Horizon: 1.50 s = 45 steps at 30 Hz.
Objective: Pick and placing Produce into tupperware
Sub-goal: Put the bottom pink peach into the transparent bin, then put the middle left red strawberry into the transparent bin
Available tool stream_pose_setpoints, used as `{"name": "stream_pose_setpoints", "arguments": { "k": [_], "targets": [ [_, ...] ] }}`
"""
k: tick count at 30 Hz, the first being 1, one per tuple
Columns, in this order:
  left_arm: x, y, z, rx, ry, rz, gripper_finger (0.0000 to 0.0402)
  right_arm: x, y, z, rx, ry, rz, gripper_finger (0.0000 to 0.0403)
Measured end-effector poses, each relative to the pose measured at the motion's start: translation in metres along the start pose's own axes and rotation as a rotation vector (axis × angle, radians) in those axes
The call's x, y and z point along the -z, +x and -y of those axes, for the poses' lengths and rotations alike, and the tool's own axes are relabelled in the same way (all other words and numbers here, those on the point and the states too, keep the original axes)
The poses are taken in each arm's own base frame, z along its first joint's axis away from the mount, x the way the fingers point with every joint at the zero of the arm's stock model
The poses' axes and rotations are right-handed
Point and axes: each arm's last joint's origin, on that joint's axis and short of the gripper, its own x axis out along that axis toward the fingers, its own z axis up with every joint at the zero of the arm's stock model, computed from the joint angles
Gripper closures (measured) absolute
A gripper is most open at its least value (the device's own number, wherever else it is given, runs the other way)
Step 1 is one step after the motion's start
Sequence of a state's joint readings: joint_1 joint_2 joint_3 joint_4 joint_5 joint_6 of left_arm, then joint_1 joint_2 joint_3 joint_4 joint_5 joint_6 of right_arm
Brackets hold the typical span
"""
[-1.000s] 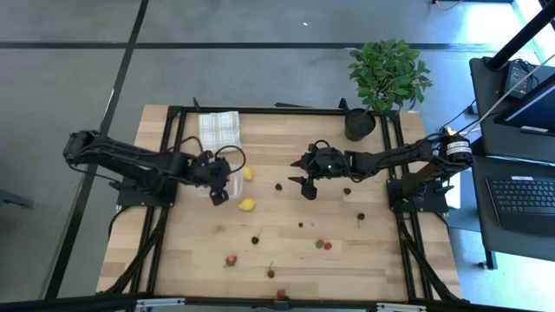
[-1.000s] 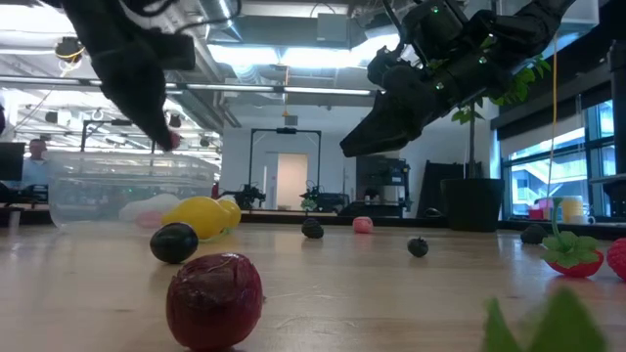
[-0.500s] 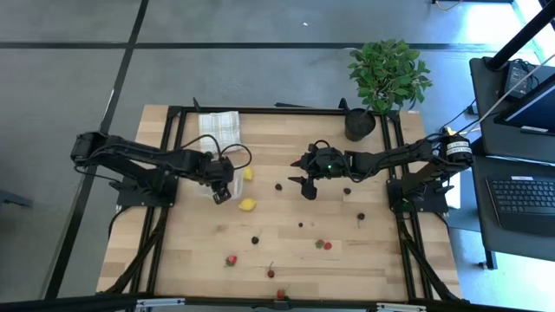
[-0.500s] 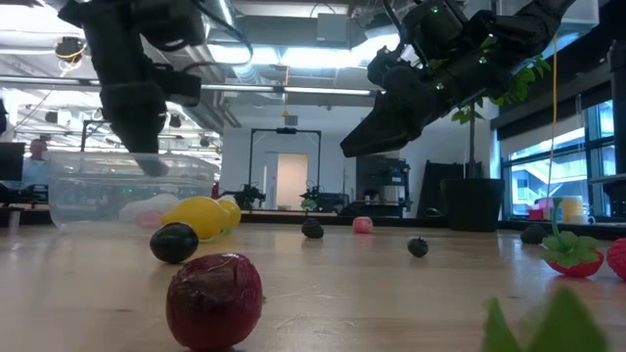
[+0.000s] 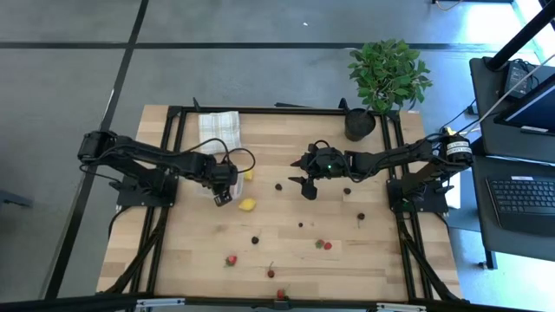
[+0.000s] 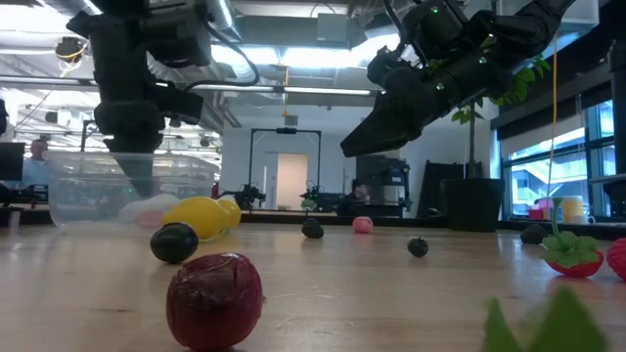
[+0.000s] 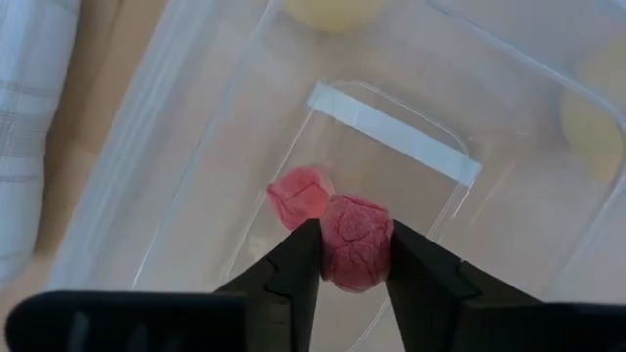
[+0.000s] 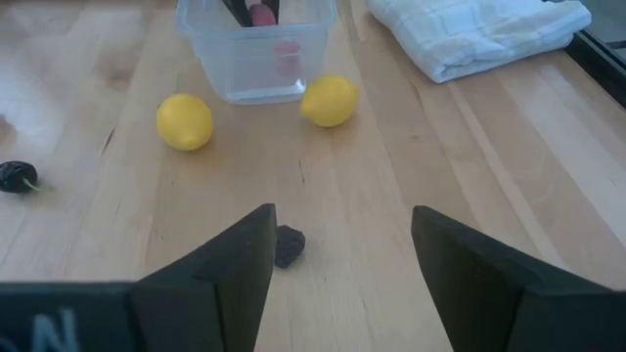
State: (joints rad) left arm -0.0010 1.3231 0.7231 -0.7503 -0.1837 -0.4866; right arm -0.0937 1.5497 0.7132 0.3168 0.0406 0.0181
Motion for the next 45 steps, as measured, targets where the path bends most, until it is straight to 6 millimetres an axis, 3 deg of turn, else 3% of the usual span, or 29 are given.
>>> {"name": "stream_pose_setpoints", "arguments": {
  "k": [19, 26, 36, 45],
  "targets": [
    [0.000, 0.000, 0.000, 0.005, -0.001, 0.001, 0.0272, 0.000, 0.000, 0.000, 0.000, 0.001, 0.000, 0.0163],
    [0.001, -0.005, 0.001, 0.089, 0.003, -0.014, 0.0279, 0.000, 0.000, 0.000, 0.000, 0.002, 0.000, 0.0163],
    [-0.005, -0.043, 0.001, 0.185, 0.018, 0.126, 0.0297, 0.000, 0.000, 0.000, 0.000, 0.003, 0.000, 0.0163],
    [-0.001, -0.080, 0.029, 0.301, 0.224, 0.253, 0.0310, 0.000, 0.000, 0.000, 0.000, 0.003, 0.000, 0.0163]
  ]
}}
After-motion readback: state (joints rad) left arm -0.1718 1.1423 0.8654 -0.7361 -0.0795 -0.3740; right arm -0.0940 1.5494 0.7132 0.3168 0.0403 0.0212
